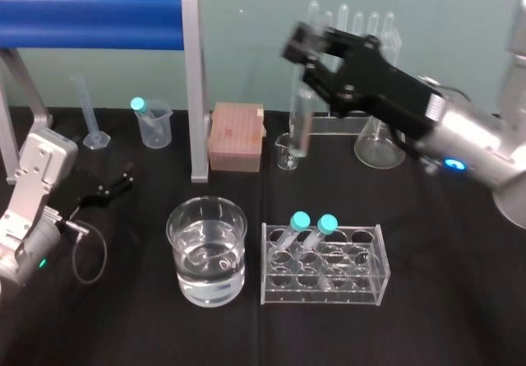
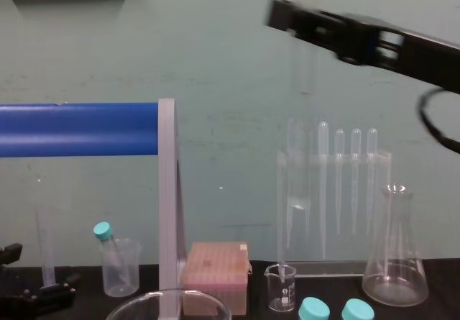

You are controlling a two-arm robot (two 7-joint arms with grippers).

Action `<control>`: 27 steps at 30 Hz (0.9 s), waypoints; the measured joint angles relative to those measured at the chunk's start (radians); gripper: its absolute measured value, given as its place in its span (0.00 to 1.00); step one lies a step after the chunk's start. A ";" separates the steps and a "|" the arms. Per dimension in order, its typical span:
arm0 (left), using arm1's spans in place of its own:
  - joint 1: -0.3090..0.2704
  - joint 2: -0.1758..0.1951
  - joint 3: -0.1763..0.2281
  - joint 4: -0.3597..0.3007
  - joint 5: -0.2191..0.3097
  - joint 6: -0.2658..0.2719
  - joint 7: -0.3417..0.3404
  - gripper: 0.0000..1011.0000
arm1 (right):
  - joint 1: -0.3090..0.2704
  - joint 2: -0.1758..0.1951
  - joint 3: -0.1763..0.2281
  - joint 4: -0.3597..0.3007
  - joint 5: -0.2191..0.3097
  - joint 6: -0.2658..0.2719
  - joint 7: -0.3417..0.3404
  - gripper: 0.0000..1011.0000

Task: Hold the test tube with one hand and immerse one end into the beaker, then return it to the test tube rack.

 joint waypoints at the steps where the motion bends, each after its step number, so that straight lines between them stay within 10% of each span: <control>1: 0.000 0.000 0.000 0.000 0.000 0.000 0.000 0.99 | -0.036 0.022 0.022 -0.023 0.012 0.013 -0.027 0.22; 12: 0.000 0.000 0.000 0.000 0.000 0.000 0.000 0.99 | -0.237 0.132 0.138 -0.127 0.034 0.088 -0.169 0.22; 27: 0.000 0.000 0.000 0.000 0.000 0.000 0.000 0.99 | -0.253 0.132 0.127 -0.081 0.022 0.162 -0.158 0.22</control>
